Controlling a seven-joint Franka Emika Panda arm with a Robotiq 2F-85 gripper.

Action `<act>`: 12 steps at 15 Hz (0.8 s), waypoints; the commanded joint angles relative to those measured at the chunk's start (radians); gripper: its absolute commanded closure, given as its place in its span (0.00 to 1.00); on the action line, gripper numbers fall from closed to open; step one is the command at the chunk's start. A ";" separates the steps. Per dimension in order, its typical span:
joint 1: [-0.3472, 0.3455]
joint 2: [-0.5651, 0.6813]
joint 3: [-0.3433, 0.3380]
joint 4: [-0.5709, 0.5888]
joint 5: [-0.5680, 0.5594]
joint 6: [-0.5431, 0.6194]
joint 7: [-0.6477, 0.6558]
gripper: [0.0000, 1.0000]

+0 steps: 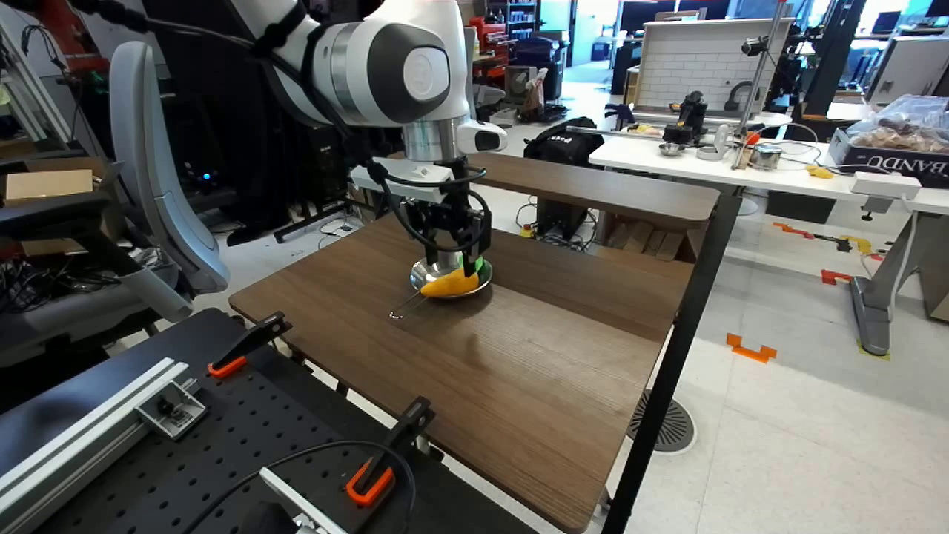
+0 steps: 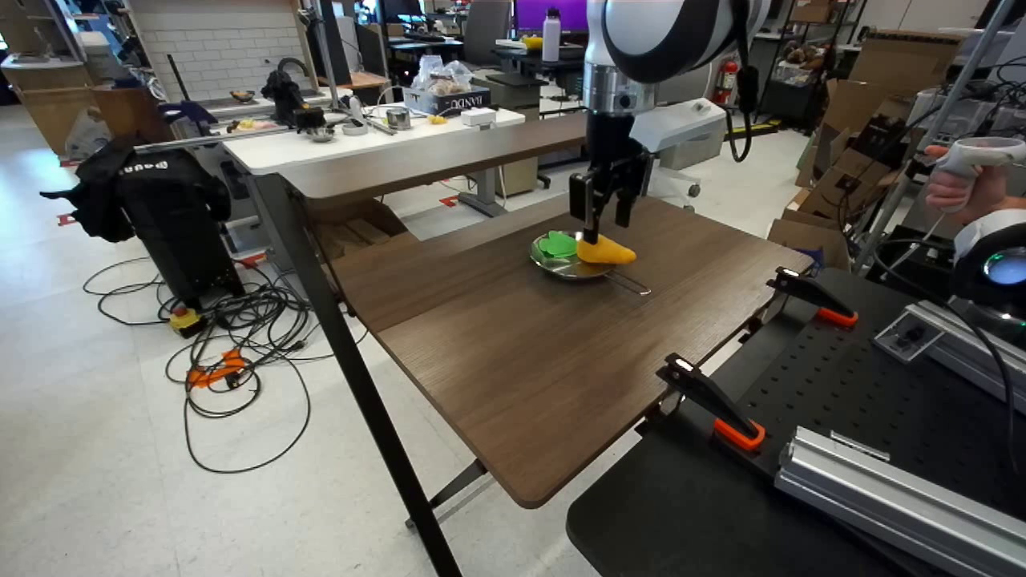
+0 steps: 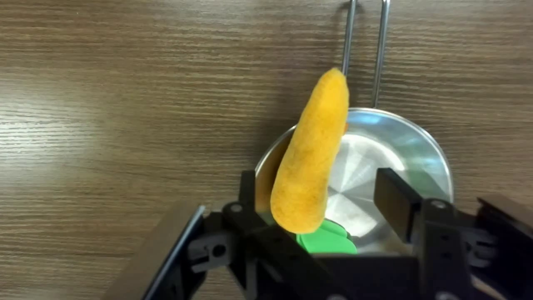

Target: Put the carrot plushie on the pan

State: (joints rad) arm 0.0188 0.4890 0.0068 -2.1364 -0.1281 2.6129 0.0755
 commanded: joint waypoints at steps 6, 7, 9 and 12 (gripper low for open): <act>0.011 -0.067 -0.007 -0.016 0.015 -0.058 -0.019 0.00; 0.012 -0.087 -0.009 -0.023 0.012 -0.071 -0.017 0.00; 0.008 -0.127 -0.003 -0.031 0.017 -0.112 -0.025 0.00; 0.003 -0.191 0.004 -0.042 0.023 -0.201 -0.041 0.00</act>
State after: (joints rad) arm 0.0188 0.3912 0.0068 -2.1398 -0.1281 2.5025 0.0692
